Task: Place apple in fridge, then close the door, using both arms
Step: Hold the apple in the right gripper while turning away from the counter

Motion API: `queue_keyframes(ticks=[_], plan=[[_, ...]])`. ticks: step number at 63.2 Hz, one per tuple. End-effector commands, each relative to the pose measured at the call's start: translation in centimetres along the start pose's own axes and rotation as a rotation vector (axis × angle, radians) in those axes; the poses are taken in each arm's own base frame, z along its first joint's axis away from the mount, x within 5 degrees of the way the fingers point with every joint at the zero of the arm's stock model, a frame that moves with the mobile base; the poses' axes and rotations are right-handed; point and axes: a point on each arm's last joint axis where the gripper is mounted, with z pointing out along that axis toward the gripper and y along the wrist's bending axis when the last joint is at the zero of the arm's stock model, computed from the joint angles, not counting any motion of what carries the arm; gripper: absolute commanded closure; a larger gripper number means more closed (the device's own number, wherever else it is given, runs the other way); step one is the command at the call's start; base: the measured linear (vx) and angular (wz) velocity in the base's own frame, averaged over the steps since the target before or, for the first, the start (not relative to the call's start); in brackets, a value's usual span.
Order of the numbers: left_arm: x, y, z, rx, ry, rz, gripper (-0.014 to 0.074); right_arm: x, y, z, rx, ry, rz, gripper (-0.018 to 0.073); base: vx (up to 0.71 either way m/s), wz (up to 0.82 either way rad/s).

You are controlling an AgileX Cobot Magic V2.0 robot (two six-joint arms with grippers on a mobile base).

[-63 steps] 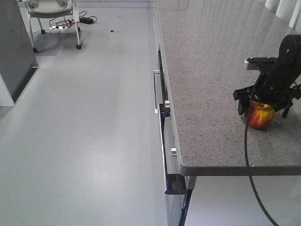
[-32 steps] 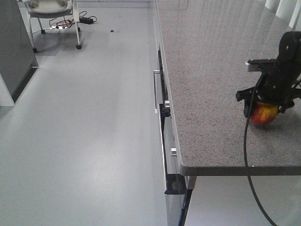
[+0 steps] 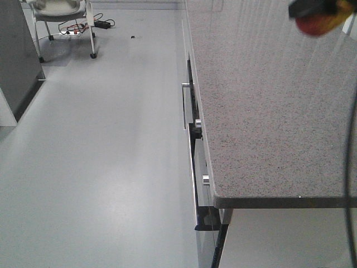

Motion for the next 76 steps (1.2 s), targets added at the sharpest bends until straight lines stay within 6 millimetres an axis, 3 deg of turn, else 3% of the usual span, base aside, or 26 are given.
queue_keyframes(ticks=[1,12,19,29,40,76], plan=[[0.1,-0.1,0.1,0.014,-0.061,-0.017,0.0603,-1.2,4.4,-6.5,-0.09,-0.179,-0.097,0.0566,0.0,0.0],[0.1,-0.1,0.1,0.014,-0.061,-0.017,0.0603,0.6,8.9,-12.4,-0.166,-0.273,-0.166,0.0566,0.0,0.0],[0.1,-0.1,0.1,0.014,-0.061,-0.017,0.0603,3.5,10.7,-13.9,-0.19,-0.259,-0.142,0.0566,0.0,0.0],[0.1,-0.1,0.1,0.014,-0.061,-0.017,0.0603,7.6,11.8,-14.1,-0.195,-0.255,-0.112,0.0566,0.0,0.0],[0.1,-0.1,0.1,0.014,-0.061,-0.017,0.0603,9.7,12.3,-14.4,-0.166,-0.291,-0.087,0.0564,0.0,0.0],[0.1,-0.1,0.1,0.014,-0.061,-0.017,0.0603,10.3,12.6,-14.7,-0.171,-0.283,-0.093,0.0563,0.0,0.0]])
